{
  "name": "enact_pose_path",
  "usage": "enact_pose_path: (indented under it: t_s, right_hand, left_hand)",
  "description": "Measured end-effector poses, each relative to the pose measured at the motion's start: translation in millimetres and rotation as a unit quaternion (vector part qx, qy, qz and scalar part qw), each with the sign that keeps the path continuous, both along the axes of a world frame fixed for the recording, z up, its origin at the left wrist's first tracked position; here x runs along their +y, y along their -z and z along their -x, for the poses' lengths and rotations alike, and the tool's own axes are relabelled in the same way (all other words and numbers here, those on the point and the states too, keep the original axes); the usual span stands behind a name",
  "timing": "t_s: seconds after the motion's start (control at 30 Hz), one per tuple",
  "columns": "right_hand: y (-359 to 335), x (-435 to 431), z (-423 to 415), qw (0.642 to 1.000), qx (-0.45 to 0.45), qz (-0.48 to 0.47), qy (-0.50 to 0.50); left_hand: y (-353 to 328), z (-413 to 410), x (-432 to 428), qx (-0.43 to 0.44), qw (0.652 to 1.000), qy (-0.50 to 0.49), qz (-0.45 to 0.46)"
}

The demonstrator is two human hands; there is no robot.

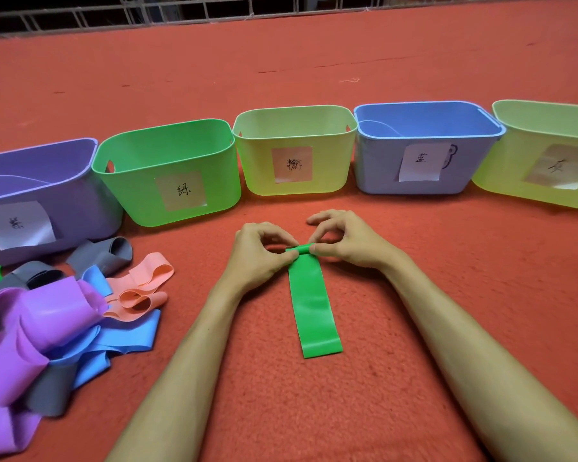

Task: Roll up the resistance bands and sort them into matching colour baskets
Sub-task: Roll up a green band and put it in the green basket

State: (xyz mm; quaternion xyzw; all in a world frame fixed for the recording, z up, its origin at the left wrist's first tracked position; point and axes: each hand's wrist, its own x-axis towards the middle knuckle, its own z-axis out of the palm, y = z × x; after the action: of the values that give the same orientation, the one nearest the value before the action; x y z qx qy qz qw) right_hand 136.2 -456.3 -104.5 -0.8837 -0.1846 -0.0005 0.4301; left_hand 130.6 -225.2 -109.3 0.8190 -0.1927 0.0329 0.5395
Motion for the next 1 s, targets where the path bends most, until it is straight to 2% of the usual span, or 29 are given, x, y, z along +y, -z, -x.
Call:
enact_pose_path:
  t_s: [0.33, 1.0]
  right_hand:
    - [-1.8, -0.1, 1.1, 1.0, -0.007, 0.017, 0.0]
    - [2.1, -1.0, -1.6, 1.0, -0.008, 0.002, -0.014]
  left_hand:
    - [-2.9, -1.2, 0.1, 0.004, 0.999, -0.018, -0.045]
    - [-3.6, -4.5, 4.8, 0.019, 0.998, 0.018, -0.054]
